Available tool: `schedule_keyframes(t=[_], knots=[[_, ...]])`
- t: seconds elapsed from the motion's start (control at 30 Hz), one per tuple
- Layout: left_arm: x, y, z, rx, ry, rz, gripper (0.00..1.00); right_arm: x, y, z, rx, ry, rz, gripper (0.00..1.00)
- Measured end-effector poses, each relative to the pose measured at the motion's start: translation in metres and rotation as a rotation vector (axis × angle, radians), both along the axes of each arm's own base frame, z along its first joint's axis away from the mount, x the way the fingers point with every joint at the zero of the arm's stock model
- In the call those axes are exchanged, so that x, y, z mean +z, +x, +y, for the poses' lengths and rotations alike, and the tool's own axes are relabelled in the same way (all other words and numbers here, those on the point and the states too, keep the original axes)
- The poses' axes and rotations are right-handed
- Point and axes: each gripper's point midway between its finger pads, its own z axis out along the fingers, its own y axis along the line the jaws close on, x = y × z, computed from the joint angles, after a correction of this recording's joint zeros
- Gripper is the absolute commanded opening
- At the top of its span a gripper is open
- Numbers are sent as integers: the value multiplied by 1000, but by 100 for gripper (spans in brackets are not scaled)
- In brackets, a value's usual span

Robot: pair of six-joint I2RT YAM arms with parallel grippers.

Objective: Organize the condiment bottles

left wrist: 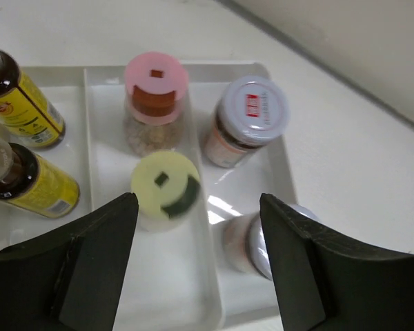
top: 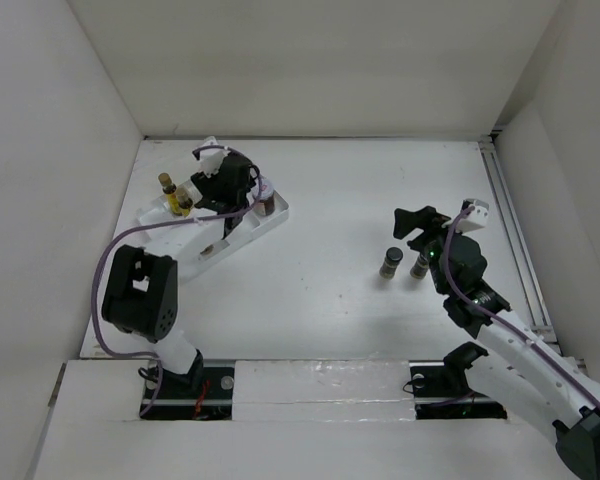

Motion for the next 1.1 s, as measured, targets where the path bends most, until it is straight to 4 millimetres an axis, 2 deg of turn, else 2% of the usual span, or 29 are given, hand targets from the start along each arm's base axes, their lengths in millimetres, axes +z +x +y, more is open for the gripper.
schedule_keyframes(t=[0.07,0.1,0.2,0.23,0.27,0.33,0.4,0.47,0.53,0.63,0.67,0.77,0.9,0.97,1.1], knots=[[25,-8,-21,-45,3,-52,66,0,0,0,0,0,0,81],[38,-14,-38,-87,1,-81,66,0,0,0,0,0,0,81],[71,-39,-103,-262,-30,-154,65,1,0,0,-2,1,-2,81],[78,-52,-131,-348,-41,-172,65,2,-1,-1,-5,3,-5,79],[81,-63,-151,-414,-50,-182,65,4,-2,-3,-13,5,-10,58],[77,-90,-198,-581,-57,-174,66,12,-5,-9,-35,19,-34,31],[63,-117,-236,-736,-46,-142,69,23,-9,-16,-60,46,-69,12],[46,-141,-269,-879,-24,-104,78,34,-14,-24,-88,73,-102,12],[27,-162,-297,-1007,-7,-64,82,41,-18,-30,-111,97,-123,32],[-2,-183,-330,-1156,25,0,82,46,-21,-36,-133,117,-142,61],[-9,-187,-338,-1190,34,16,82,47,-22,-37,-136,114,-143,64],[-23,-191,-366,-1267,59,50,82,46,-22,-38,-142,116,-142,65],[-26,-191,-398,-1317,93,35,79,42,-19,-37,-140,108,-130,66],[-27,-193,-407,-1328,108,33,76,39,-17,-35,-136,101,-120,66],[-34,-188,-418,-1313,142,44,65,34,-15,-32,-128,90,-105,66]])
